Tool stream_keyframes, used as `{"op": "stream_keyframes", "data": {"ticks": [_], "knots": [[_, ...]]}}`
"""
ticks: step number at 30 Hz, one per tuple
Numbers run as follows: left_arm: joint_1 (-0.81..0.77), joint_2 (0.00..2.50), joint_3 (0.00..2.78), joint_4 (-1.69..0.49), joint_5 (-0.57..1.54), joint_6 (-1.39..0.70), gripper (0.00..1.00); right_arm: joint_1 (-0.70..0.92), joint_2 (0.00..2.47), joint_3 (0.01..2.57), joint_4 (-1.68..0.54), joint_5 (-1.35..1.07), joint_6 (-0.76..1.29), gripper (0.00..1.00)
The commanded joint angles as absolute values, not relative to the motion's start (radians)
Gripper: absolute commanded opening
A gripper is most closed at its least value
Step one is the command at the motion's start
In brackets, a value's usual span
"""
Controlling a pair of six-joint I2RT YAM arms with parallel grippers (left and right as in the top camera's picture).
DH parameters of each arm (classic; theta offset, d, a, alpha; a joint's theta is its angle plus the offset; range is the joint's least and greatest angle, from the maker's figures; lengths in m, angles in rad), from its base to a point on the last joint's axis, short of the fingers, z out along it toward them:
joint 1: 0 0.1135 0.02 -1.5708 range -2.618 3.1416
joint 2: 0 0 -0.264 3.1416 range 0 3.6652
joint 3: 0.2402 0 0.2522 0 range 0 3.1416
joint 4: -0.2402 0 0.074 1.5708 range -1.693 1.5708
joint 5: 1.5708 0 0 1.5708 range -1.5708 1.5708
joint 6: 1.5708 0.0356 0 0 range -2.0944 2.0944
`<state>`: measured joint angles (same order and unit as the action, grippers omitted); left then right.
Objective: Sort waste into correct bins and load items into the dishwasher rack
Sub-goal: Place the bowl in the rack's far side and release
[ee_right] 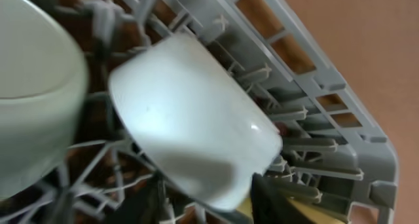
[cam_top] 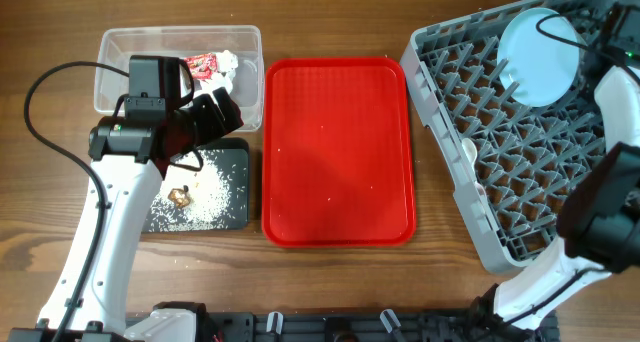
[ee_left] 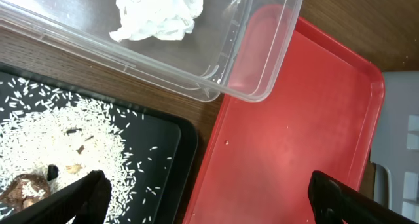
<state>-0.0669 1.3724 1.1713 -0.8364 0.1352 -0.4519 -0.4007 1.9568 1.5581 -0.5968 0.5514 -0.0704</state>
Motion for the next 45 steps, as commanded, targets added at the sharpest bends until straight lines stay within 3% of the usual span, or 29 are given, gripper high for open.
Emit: {"op": "stream_keyframes", "data": {"ticks": [1, 4, 8, 15, 23, 32, 45], "knots": [[-0.062, 1.362, 1.179, -0.831, 0.133, -0.457, 0.98, -0.397, 1.774, 1.55, -0.666, 0.352, 0.013, 0.45], [-0.062, 1.362, 1.179, -0.831, 0.133, -0.457, 0.98, -0.397, 1.676, 1.55, -0.773, 0.14, 0.056, 0.43], [-0.062, 1.362, 1.179, -0.831, 0.133, -0.457, 0.98, -0.395, 1.594, 1.55, -0.987, -0.123, 0.052, 0.25], [-0.062, 1.362, 1.179, -0.831, 0.133, -0.457, 0.99, -0.3, 1.589, 1.5, -1.283, -0.117, 0.002, 0.2], [-0.062, 1.362, 1.179, -0.832, 0.133, -0.457, 0.99, -0.199, 1.59, 1.297, -1.245, -0.075, 0.036, 0.11], [-0.062, 1.362, 1.179, -0.832, 0.133, -0.457, 0.99, -0.078, 1.59, 1.097, -1.056, -0.084, 0.107, 0.09], [-0.062, 1.362, 1.179, -0.832, 0.133, -0.457, 1.0, -0.001, 1.593, 1.084, -0.961, -0.212, 0.142, 0.1]]}}
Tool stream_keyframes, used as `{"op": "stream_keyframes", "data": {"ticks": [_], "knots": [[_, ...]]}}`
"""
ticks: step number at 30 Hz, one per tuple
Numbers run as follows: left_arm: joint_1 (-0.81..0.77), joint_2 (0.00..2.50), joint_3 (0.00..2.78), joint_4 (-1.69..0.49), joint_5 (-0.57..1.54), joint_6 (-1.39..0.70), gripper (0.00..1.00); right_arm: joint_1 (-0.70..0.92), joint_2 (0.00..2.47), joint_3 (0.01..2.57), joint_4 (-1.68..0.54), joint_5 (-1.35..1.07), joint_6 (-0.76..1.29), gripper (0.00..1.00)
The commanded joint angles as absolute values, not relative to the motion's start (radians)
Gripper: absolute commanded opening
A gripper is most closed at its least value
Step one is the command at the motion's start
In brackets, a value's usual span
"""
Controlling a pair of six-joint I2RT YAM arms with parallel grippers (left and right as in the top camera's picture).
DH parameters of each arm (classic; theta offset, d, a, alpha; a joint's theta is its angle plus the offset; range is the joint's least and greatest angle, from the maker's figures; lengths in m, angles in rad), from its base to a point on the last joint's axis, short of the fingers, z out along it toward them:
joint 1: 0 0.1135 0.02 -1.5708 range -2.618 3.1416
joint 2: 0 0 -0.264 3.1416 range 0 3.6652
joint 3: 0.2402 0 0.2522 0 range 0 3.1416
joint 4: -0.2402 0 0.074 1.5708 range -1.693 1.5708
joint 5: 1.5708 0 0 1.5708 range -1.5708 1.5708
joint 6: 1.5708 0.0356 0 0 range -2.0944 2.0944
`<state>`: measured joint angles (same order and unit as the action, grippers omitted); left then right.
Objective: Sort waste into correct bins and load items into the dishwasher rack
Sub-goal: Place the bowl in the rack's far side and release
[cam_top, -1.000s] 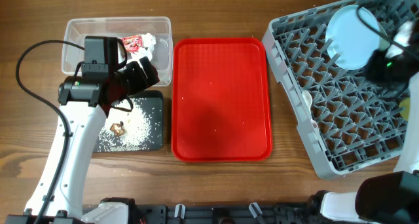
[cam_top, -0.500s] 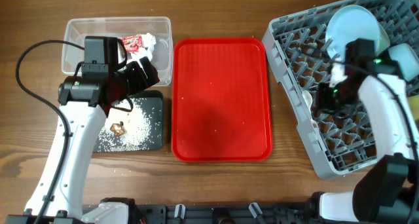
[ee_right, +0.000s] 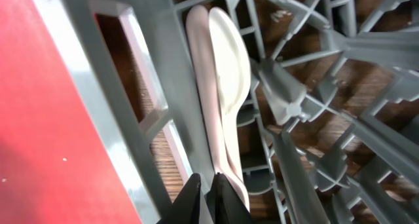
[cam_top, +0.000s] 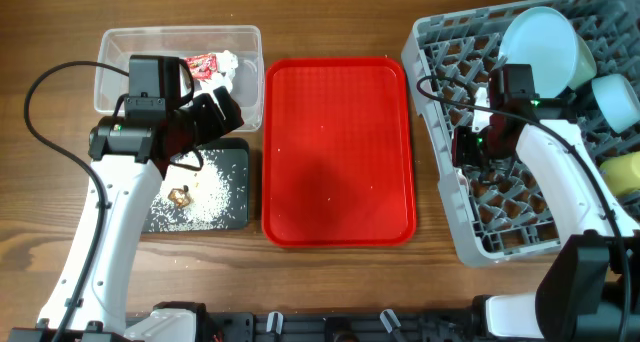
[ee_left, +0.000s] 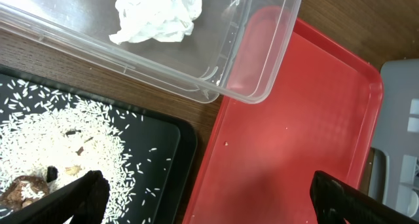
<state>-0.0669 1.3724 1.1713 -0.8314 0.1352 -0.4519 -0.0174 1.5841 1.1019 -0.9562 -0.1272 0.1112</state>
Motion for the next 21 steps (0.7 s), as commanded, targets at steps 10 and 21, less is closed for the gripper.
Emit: {"op": "stream_keyframes", "data": {"ticks": [10, 21], "knots": [[-0.062, 1.362, 1.179, -0.832, 0.134, -0.457, 1.0, -0.001, 1.593, 1.084, -0.89, -0.278, 0.142, 0.11], [-0.062, 1.362, 1.179, -0.838, 0.133, -0.449, 1.0, -0.001, 1.567, 1.116, -0.884, -0.2, 0.147, 0.23]]}}
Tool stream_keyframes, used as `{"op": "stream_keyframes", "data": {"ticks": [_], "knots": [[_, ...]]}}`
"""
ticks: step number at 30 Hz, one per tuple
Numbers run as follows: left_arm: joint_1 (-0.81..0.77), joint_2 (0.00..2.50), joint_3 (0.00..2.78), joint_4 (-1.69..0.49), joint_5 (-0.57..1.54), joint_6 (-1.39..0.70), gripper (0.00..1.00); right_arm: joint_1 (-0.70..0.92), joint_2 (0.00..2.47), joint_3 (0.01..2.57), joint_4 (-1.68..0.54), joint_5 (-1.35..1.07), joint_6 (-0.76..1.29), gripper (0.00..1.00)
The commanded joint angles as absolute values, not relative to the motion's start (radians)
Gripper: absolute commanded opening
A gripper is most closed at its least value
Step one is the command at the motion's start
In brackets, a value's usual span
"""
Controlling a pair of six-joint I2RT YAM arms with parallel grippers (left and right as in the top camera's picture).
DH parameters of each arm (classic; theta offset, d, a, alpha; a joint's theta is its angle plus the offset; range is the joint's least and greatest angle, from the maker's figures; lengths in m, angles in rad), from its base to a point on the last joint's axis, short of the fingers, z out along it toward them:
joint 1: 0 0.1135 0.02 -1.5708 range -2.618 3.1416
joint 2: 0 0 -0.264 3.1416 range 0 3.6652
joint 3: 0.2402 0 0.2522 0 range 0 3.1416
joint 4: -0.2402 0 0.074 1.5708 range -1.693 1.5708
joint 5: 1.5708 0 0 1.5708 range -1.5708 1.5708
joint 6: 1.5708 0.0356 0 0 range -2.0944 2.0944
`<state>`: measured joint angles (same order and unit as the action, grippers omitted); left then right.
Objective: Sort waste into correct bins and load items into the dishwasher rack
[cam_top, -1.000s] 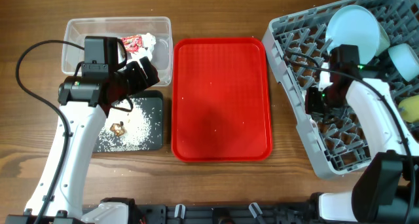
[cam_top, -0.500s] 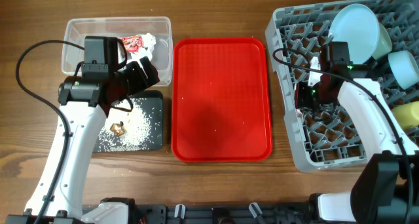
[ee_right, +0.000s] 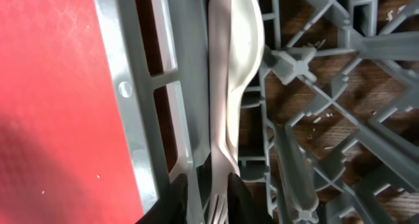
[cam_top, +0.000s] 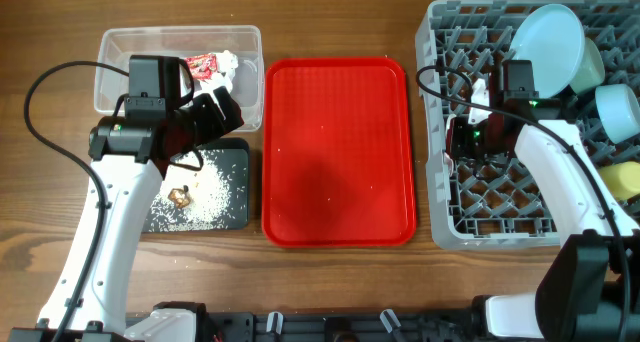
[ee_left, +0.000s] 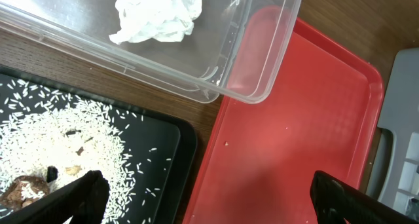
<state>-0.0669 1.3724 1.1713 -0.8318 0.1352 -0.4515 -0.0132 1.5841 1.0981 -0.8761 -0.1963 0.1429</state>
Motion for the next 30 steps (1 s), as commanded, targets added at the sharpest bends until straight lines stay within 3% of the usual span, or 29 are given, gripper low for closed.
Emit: {"op": "stream_keyframes", "data": {"ticks": [1, 3, 5, 6, 9, 16, 20, 25, 30], "knots": [[-0.063, 1.362, 1.179, -0.841, 0.133, -0.449, 1.0, -0.001, 1.555, 1.132, -0.885, -0.2, 0.131, 0.25], [-0.064, 1.362, 1.179, -0.847, 0.133, -0.448, 1.0, -0.001, 1.527, 1.163, -0.886, -0.196, 0.109, 0.3], [-0.064, 1.362, 1.179, -0.846, 0.133, -0.418, 1.0, -0.001, 1.495, 1.19, -0.854, -0.196, 0.062, 0.63], [-0.066, 1.362, 1.179, -0.844, 0.133, -0.392, 1.0, -0.001, 1.486, 1.198, -0.837, -0.199, 0.04, 0.67], [-0.076, 1.363, 1.179, -0.836, 0.132, -0.281, 1.0, -0.001, 1.475, 1.227, -0.811, -0.265, -0.065, 0.7], [-0.055, 1.363, 1.178, -1.045, 0.133, -0.276, 1.0, -0.001, 1.417, 1.24, -0.884, -0.264, 0.027, 0.7], [-0.054, 1.34, 1.161, -1.162, 0.131, -0.274, 1.0, -0.001, 1.308, 1.227, -0.899, -0.249, 0.027, 0.8], [-0.055, 1.168, 1.022, -1.063, 0.125, -0.264, 1.0, -0.001, 1.119, 1.151, -0.875, -0.244, 0.027, 1.0], [-0.055, 0.881, 0.837, -0.909, 0.124, -0.266, 1.0, -0.001, 0.878, 1.037, -0.85, -0.219, 0.027, 1.0]]}}
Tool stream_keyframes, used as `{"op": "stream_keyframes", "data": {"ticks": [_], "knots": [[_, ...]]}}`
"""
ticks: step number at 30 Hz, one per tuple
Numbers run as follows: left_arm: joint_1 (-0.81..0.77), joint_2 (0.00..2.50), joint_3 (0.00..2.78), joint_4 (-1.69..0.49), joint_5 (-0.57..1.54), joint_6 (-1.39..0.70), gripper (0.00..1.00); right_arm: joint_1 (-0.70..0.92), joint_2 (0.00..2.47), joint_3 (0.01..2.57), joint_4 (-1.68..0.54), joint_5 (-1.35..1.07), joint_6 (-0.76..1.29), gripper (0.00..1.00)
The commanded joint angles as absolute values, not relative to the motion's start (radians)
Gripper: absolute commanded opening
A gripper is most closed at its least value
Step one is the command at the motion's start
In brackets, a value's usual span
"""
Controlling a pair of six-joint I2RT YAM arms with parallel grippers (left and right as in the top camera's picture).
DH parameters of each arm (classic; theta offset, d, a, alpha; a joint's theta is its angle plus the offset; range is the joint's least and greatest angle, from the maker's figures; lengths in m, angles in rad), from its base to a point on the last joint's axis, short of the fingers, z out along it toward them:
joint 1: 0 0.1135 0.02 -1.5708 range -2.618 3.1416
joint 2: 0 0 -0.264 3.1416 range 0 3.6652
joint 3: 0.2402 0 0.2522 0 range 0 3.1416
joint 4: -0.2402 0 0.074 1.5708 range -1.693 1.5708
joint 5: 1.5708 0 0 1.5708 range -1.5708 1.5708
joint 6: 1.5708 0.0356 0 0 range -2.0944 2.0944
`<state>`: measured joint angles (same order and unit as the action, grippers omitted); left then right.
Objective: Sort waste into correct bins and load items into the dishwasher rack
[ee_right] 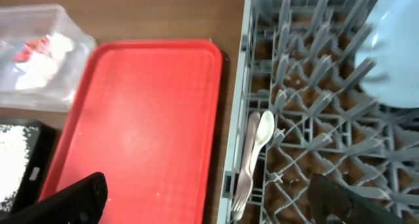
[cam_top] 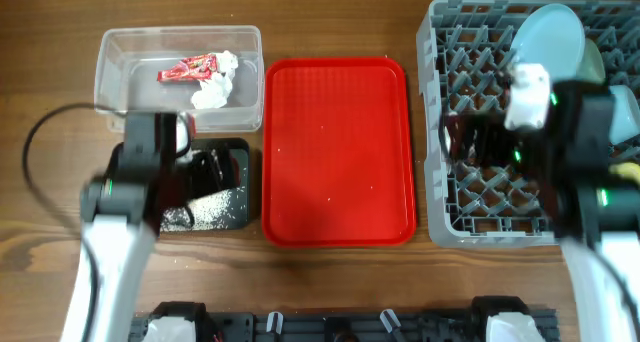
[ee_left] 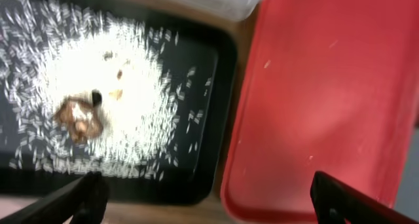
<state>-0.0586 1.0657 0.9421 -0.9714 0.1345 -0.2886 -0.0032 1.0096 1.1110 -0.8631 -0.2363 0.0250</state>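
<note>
The grey dishwasher rack (cam_top: 440, 122) stands at the right and holds a pale blue bowl (cam_top: 548, 37). A white spoon (ee_right: 264, 129) and a fork (ee_right: 245, 165) lie side by side in the rack's left row. My right gripper (ee_right: 209, 204) hangs open and empty, high above the rack's left edge. The red tray (cam_top: 338, 147) in the middle is bare. My left gripper (ee_left: 209, 204) is open and empty above the black tray (ee_left: 216, 152), which carries rice and a brown scrap (ee_left: 78, 116). The clear bin (cam_top: 112, 82) holds a red wrapper (cam_top: 185, 68) and a white tissue (cam_top: 215, 82).
A pale cup (cam_top: 625, 122) and a yellow item (cam_top: 630, 167) show at the rack's right edge, partly under my right arm. Bare wood lies in front of the trays and between the red tray and the rack.
My right gripper was low in the rack with its jaws close about the fork; now it is open and high above it. My left gripper has moved from the bin's corner to over the black tray.
First my right gripper was at the cup in the far corner of a skewed rack. Then it was down at the spoon and fork by the rack's left wall, the rack less skewed, then square. Now both grippers are open, and the cutlery lies in the rack.
</note>
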Motion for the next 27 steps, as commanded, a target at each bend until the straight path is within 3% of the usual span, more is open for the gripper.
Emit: {"op": "stream_keyframes", "data": {"ticks": [1, 8, 27], "knots": [[-0.055, 0.828, 0.809, -0.892, 0.121, -0.27, 1.0, -0.001, 0.824, 1.014, -0.844, -0.207, 0.027, 1.0], [-0.055, 0.624, 0.737, -0.869, 0.095, -0.276, 1.0, -0.001, 0.616, 0.949, -0.918, -0.173, 0.029, 1.0], [-0.055, 0.624, 0.737, -0.891, 0.095, -0.276, 1.0, -0.001, 0.625, 0.949, -0.959, -0.173, 0.028, 1.0]]}}
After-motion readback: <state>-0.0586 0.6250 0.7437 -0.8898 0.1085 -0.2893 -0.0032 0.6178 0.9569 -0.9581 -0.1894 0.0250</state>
